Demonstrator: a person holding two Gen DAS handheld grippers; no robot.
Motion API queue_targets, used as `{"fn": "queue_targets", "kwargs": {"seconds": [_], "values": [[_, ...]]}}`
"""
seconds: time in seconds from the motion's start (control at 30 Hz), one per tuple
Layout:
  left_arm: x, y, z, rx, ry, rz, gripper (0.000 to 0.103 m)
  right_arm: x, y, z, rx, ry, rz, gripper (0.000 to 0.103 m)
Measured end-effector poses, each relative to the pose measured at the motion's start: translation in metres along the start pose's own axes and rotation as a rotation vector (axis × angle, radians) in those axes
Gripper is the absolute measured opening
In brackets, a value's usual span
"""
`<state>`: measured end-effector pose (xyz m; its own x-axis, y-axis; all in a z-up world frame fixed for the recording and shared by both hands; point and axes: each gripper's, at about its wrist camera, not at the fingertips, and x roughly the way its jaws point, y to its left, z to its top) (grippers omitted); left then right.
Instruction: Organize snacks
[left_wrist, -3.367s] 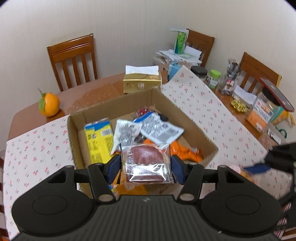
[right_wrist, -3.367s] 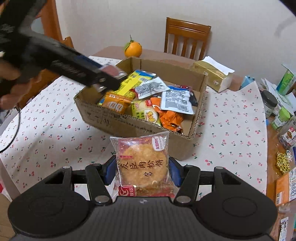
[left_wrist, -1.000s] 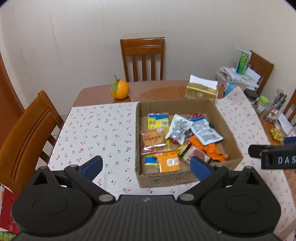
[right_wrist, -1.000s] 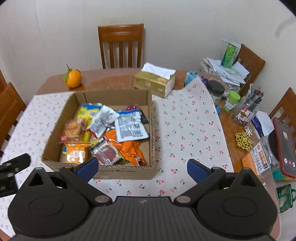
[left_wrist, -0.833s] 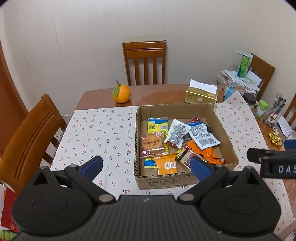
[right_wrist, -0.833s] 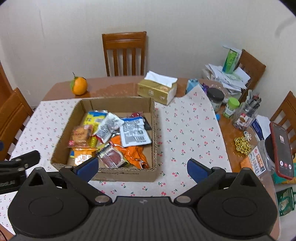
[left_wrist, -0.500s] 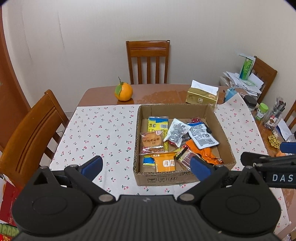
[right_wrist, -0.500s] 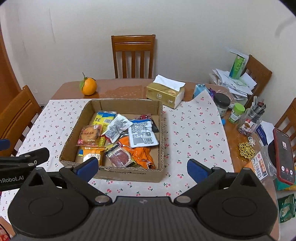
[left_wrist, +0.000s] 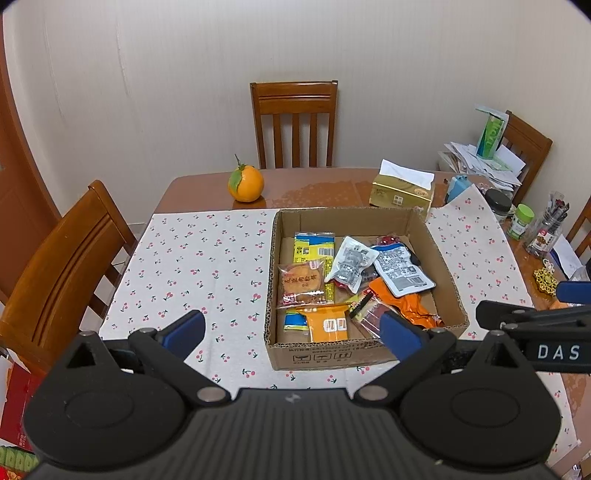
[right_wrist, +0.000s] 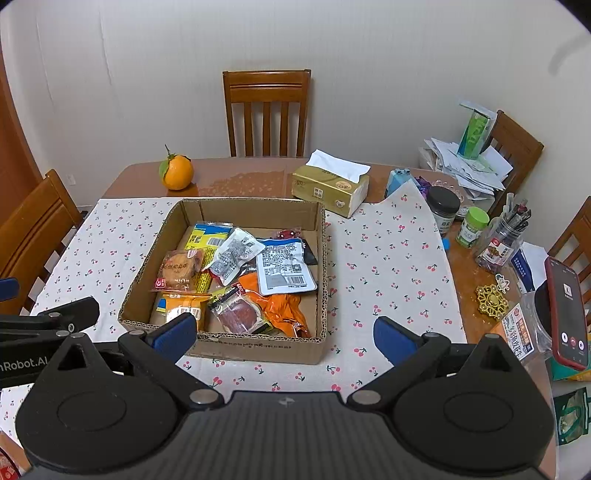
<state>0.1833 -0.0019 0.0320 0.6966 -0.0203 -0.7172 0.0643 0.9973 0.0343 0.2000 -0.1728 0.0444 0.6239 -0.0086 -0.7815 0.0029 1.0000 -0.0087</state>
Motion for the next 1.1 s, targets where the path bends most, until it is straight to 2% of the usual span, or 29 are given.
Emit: {"fn": "queue_targets", "kwargs": {"seconds": [1.1], "values": [[-0.0004,0.0026,-0.0013,-0.007,0.006,-0.004,0.100,-0.0037,0.0032,-0.0001,-0.007,-0.012,-0.015,0.103]]}}
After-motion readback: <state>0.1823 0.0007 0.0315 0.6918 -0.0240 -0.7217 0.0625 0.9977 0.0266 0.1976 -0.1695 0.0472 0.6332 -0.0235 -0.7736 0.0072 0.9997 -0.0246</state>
